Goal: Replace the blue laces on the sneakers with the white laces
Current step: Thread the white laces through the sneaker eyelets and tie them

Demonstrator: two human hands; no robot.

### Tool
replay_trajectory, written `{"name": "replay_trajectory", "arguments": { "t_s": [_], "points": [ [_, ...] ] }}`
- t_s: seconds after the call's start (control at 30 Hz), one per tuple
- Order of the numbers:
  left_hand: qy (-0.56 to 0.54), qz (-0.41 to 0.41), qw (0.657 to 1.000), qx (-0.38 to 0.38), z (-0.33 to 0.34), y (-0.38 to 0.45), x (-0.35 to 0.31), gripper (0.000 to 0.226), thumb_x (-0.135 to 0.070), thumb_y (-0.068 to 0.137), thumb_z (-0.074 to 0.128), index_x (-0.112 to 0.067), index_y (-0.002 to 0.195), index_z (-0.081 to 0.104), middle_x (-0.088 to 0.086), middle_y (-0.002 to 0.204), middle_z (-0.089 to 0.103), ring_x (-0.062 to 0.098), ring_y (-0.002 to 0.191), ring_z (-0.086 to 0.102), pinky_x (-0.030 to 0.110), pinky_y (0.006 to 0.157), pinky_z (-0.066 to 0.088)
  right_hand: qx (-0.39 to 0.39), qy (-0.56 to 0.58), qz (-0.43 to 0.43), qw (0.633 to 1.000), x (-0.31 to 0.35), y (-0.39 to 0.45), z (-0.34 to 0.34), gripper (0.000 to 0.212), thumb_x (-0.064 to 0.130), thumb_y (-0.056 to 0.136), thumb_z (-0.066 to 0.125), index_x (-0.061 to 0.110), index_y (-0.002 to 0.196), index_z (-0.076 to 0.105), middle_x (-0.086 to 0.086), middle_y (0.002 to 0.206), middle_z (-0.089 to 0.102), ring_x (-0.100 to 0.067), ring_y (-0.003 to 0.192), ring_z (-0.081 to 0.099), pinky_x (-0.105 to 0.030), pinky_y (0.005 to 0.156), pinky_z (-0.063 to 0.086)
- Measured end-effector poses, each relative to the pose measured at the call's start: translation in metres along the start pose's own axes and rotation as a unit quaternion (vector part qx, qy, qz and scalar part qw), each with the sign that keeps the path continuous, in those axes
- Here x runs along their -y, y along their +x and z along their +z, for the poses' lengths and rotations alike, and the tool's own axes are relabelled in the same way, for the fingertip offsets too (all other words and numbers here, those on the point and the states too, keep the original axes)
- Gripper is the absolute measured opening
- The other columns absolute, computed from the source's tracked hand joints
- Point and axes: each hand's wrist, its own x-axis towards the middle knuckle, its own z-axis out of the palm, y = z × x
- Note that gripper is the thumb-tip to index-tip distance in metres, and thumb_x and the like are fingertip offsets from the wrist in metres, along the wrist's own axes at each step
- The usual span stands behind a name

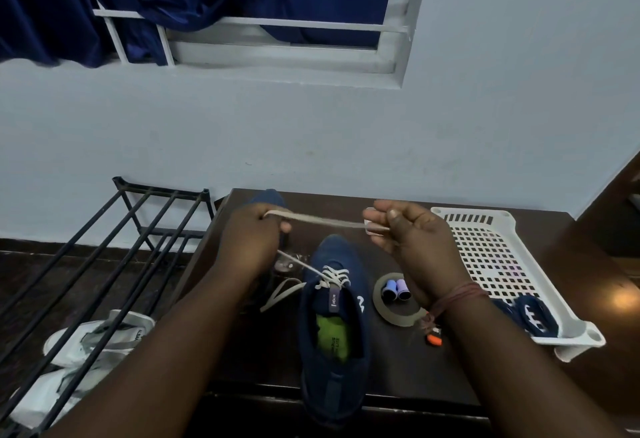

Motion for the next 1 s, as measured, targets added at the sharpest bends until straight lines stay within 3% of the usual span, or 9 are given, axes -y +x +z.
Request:
{"name": "replay_trajectory", "arguments": {
  "t_s": [0.1, 0.17, 0.27, 0.33, 0.47, 0.57, 0.73, 0.87, 1.0],
  "points": [
    [-0.026, -0.055, 0.998, -0.012, -0.004, 0.006, 0.009, 0.025, -0.005, 0.089, 0.054, -0.019, 0.095, 0.074, 0.005, 0.095, 0.073, 0.02, 0.084, 0.063, 0.027, 0.067, 0.044, 0.002, -0.052, 0.041, 0.998, -0.007, -0.001, -0.002, 0.014, -0.001, 0.097, 0.053, 0.0, 0.103, 0.066, -0.014, 0.096, 0.075, -0.013, 0.066, 0.061, -0.023, 0.059, 0.051],
    [0.067, -0.057, 0.996, 0.02, -0.002, 0.011, 0.013, 0.038, -0.008, 0.086, 0.054, -0.027, 0.116, 0.067, 0.003, 0.12, 0.067, 0.023, 0.106, 0.062, 0.032, 0.083, 0.05, 0.006, -0.067, 0.065, 0.996, -0.01, -0.003, 0.004, 0.013, -0.008, 0.092, 0.055, -0.002, 0.093, 0.066, -0.018, 0.091, 0.074, -0.013, 0.06, 0.058, -0.021, 0.051, 0.05],
    [0.293, 0.025, 0.945, 0.144, 0.005, 0.003, 0.005, 0.077, -0.029, 0.07, 0.059, -0.046, 0.143, 0.04, -0.002, 0.15, 0.042, 0.025, 0.139, 0.038, 0.047, 0.109, 0.041, 0.006, -0.015, 0.093, 0.996, -0.017, -0.005, 0.014, 0.007, -0.013, 0.09, 0.056, -0.01, 0.091, 0.062, -0.023, 0.087, 0.071, -0.021, 0.068, 0.068, -0.024, 0.063, 0.06],
    [0.305, 0.126, 0.924, 0.195, 0.018, -0.008, 0.003, 0.084, -0.041, 0.066, 0.057, -0.048, 0.147, 0.034, -0.006, 0.155, 0.037, 0.018, 0.144, 0.031, 0.047, 0.115, 0.032, 0.018, 0.015, 0.102, 0.995, -0.021, -0.006, 0.019, 0.006, -0.013, 0.091, 0.055, -0.012, 0.092, 0.061, -0.025, 0.087, 0.069, -0.026, 0.074, 0.071, -0.028, 0.07, 0.062],
    [0.257, 0.244, 0.918, 0.179, 0.039, -0.021, 0.015, 0.06, -0.037, 0.084, 0.067, -0.04, 0.141, 0.05, -0.008, 0.133, 0.062, 0.009, 0.119, 0.056, 0.029, 0.101, 0.045, 0.018, -0.027, 0.119, 0.992, -0.029, -0.008, 0.025, 0.012, -0.006, 0.094, 0.053, -0.001, 0.088, 0.061, -0.023, 0.084, 0.07, -0.023, 0.066, 0.068, -0.038, 0.067, 0.057],
    [0.3, 0.314, 0.897, 0.085, 0.05, -0.021, 0.022, 0.04, -0.035, 0.087, 0.062, -0.035, 0.127, 0.065, -0.003, 0.115, 0.072, 0.017, 0.104, 0.065, 0.035, 0.085, 0.053, -0.006, -0.082, 0.105, 0.991, -0.041, -0.009, 0.027, 0.007, 0.001, 0.091, 0.059, 0.002, 0.087, 0.065, -0.019, 0.076, 0.069, -0.025, 0.066, 0.064, -0.045, 0.075, 0.054],
    [0.262, 0.338, 0.904, 0.029, 0.063, -0.033, 0.023, 0.031, -0.032, 0.085, 0.058, -0.031, 0.112, 0.073, -0.004, 0.098, 0.075, 0.016, 0.088, 0.068, 0.037, 0.077, 0.055, -0.026, -0.032, 0.147, 0.988, -0.049, -0.003, 0.026, 0.021, 0.003, 0.094, 0.051, -0.001, 0.109, 0.065, -0.024, 0.099, 0.071, -0.028, 0.081, 0.067, -0.035, 0.067, 0.052],
    [0.207, 0.279, 0.938, 0.0, 0.065, -0.041, 0.022, 0.021, -0.031, 0.086, 0.061, -0.031, 0.1, 0.076, -0.009, 0.087, 0.075, 0.008, 0.08, 0.068, 0.034, 0.072, 0.055, -0.009, -0.012, 0.165, 0.986, -0.048, -0.002, 0.027, 0.029, 0.003, 0.092, 0.049, 0.001, 0.119, 0.059, -0.023, 0.11, 0.068, -0.028, 0.092, 0.067, -0.034, 0.071, 0.053],
    [0.161, 0.176, 0.97, 0.043, 0.055, -0.032, 0.017, 0.01, -0.028, 0.085, 0.072, -0.031, 0.09, 0.08, -0.015, 0.08, 0.075, -0.003, 0.071, 0.066, 0.022, 0.065, 0.053, 0.055, -0.159, 0.14, 0.976, -0.04, -0.005, 0.016, 0.024, 0.023, 0.088, 0.06, 0.0, 0.093, 0.067, -0.004, 0.068, 0.06, -0.013, 0.059, 0.051, -0.034, 0.06, 0.043]
  ]
}}
